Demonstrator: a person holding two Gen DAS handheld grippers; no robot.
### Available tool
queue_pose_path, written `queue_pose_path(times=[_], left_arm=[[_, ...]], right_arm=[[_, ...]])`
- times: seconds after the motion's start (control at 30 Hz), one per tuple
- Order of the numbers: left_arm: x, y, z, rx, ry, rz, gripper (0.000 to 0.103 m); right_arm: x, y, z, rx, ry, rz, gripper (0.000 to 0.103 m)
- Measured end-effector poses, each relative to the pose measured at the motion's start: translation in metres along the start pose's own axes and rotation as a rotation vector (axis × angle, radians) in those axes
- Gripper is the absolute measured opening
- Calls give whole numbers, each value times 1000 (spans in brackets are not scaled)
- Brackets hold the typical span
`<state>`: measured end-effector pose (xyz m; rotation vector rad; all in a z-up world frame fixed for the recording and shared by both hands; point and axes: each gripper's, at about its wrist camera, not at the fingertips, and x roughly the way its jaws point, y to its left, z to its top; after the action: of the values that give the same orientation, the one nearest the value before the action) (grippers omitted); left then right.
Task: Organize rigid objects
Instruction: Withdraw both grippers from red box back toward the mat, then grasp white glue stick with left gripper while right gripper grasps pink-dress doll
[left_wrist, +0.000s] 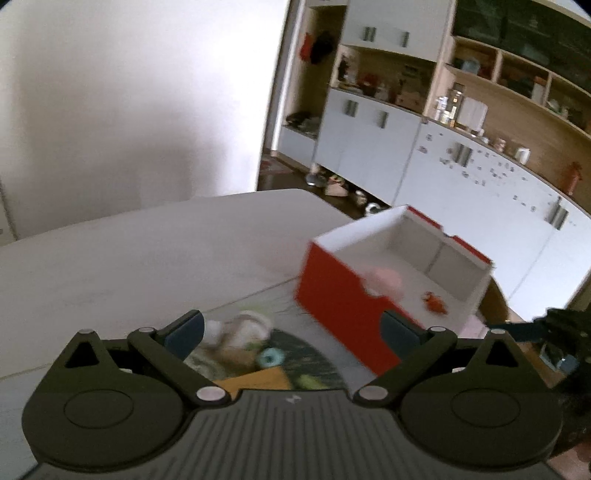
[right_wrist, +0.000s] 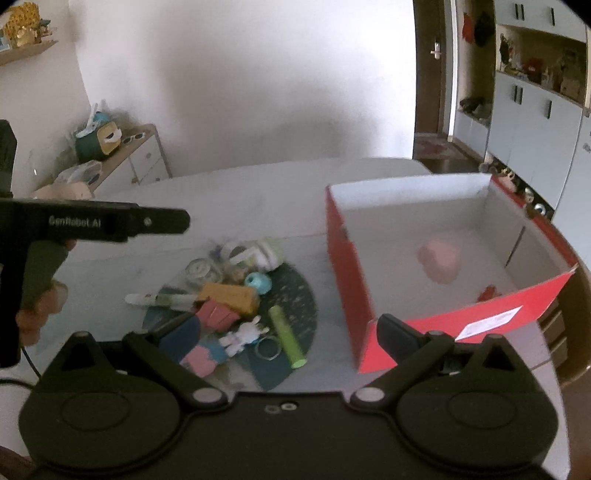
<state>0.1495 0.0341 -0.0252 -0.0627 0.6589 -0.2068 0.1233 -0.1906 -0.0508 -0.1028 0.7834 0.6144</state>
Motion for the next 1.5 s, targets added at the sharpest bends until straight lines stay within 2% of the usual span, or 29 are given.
queue_pose_path(times=[0.27,0.47,1.03,1.3,1.43,1.5], left_arm=[[9,65,-29,-69,40,66,102],[22,93,-54,-31,88,105,102],[58,101,-91,195,164,67,102],[70,97,-97,283,193,52,101],[74,94,-98,286,201,35,101],[76,94,-98,282,202,29,96]], right_arm=[[25,32,-14,-23,50,14,102],[45,52,-21,-46,82,14,101],[91,69,-32,66,200,-14,93],[107,77,-35,65,262,10,81],[113,76,-33,92,274,29,77],[114,77,-32,91,276,33,74]])
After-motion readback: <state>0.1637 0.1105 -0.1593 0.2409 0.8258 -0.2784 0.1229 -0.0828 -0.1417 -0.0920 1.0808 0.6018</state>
